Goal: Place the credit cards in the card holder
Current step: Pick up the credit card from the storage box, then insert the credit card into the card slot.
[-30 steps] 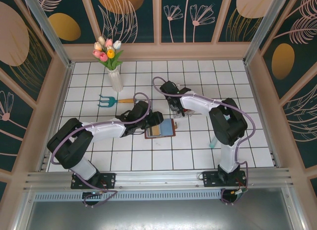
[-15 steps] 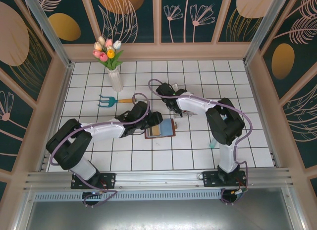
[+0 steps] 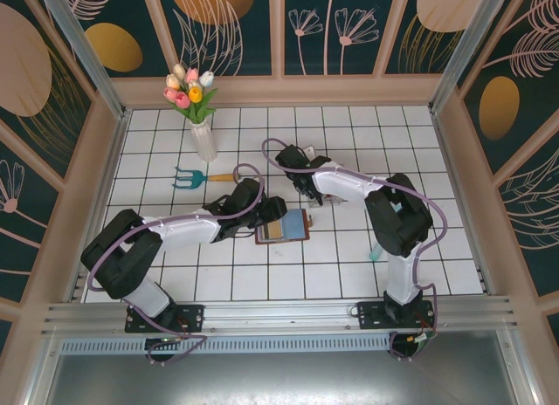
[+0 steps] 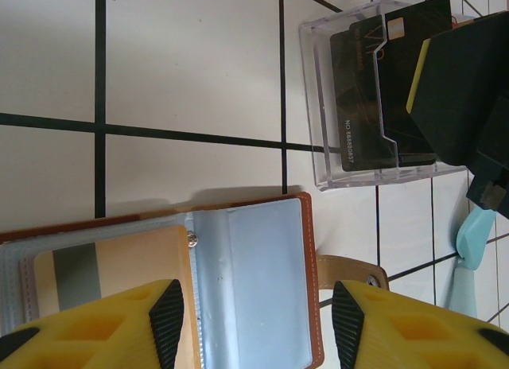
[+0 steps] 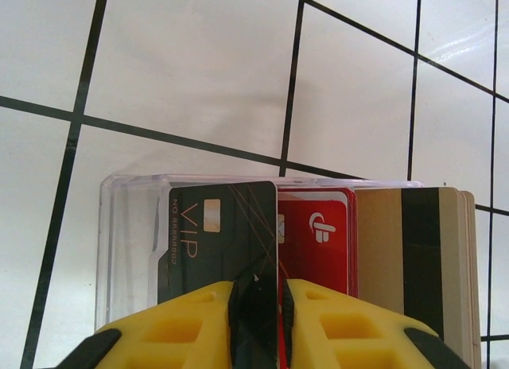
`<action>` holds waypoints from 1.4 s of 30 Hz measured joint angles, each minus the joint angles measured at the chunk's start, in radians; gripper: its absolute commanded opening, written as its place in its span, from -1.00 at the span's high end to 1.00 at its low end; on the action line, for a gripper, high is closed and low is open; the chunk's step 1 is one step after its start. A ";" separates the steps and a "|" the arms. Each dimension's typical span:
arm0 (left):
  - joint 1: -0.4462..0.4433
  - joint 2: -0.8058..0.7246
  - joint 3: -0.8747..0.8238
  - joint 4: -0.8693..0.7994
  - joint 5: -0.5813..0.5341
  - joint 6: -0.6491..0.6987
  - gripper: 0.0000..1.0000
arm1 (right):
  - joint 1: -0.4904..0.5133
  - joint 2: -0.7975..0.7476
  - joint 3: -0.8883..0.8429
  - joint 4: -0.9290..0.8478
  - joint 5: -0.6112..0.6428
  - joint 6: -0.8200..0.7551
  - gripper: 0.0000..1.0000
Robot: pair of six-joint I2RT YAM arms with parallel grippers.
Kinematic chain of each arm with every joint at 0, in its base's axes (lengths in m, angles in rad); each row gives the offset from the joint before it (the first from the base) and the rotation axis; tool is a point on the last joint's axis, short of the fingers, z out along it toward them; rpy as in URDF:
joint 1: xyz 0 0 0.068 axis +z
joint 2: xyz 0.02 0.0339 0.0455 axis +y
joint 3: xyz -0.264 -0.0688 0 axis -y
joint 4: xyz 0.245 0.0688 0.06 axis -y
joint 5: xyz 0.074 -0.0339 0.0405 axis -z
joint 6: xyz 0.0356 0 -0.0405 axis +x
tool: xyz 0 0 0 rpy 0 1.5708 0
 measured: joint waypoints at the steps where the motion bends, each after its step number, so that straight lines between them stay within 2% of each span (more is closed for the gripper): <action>1: 0.000 0.000 0.000 0.000 0.000 0.000 -0.10 | 0.000 -0.002 0.000 -0.002 0.000 0.001 0.66; 3: 0.000 0.000 0.000 0.000 0.000 0.000 -0.09 | 0.000 -0.005 0.000 -0.002 0.000 0.000 0.77; 11: 0.000 0.000 0.000 0.000 0.000 0.000 -0.09 | 0.001 -0.042 0.000 -0.018 -0.012 0.004 0.87; 19: 0.000 -0.007 0.000 -0.002 -0.011 0.000 -0.10 | 0.001 -0.153 0.002 -0.039 -0.119 0.046 1.00; 23: 0.007 -0.047 -0.004 0.003 -0.010 0.000 -0.14 | -0.011 -0.263 -0.021 0.000 -0.279 0.095 1.00; 28: 0.074 -0.155 -0.112 0.167 0.080 -0.055 -0.22 | -0.135 -0.537 -0.243 0.239 -0.678 0.242 1.00; 31: 0.105 -0.173 -0.160 0.288 0.142 -0.105 -0.22 | -0.212 -0.614 -0.369 0.403 -0.876 0.354 1.00; 33: 0.106 -0.173 -0.171 0.358 0.182 -0.133 -0.22 | -0.223 -0.616 -0.419 0.479 -0.975 0.412 1.00; 42: 0.106 -0.152 -0.171 0.583 0.271 -0.220 -0.09 | -0.227 -0.615 -0.505 0.692 -1.213 0.564 1.00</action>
